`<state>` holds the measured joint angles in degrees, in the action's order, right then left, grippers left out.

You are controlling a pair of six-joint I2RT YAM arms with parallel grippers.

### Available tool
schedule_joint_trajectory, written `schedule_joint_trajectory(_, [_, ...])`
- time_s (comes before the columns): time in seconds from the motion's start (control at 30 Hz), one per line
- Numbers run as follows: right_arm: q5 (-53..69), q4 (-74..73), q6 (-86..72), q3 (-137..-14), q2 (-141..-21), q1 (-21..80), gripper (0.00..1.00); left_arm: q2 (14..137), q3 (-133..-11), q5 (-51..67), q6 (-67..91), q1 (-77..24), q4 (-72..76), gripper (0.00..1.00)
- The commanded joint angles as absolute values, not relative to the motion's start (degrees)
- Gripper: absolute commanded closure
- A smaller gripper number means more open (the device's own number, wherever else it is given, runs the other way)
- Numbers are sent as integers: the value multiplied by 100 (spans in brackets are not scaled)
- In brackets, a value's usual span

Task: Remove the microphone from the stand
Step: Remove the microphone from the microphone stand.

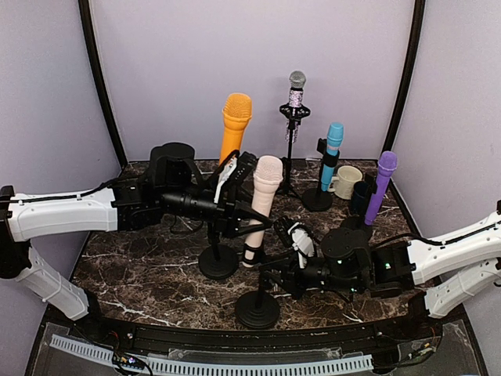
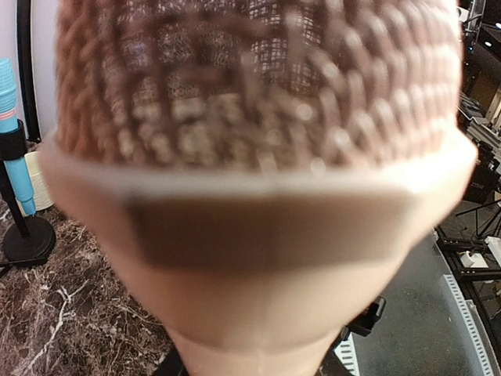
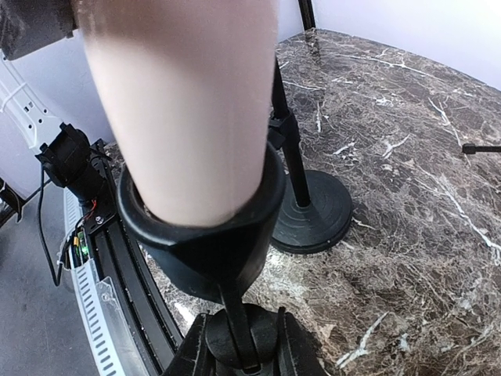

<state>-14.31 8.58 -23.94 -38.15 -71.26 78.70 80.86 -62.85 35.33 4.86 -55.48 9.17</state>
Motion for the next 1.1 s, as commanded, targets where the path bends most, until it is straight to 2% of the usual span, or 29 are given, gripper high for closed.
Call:
schedule_joint_trajectory(0.0, [-1231,-1077,-2592,-3383,-7505,7862,100,7730,-6921,3684,982,-5408,1836,100])
schedule_joint_trajectory(0.5, [-1286,-1168,-2931,-3453,-7448,7854,100,7276,-6228,4391,678,-5388,2884,100])
schedule_joint_trajectory(1.07, [-1170,-1134,-2656,-3428,-7605,7866,100,7467,-6951,3983,716,-5387,1797,100])
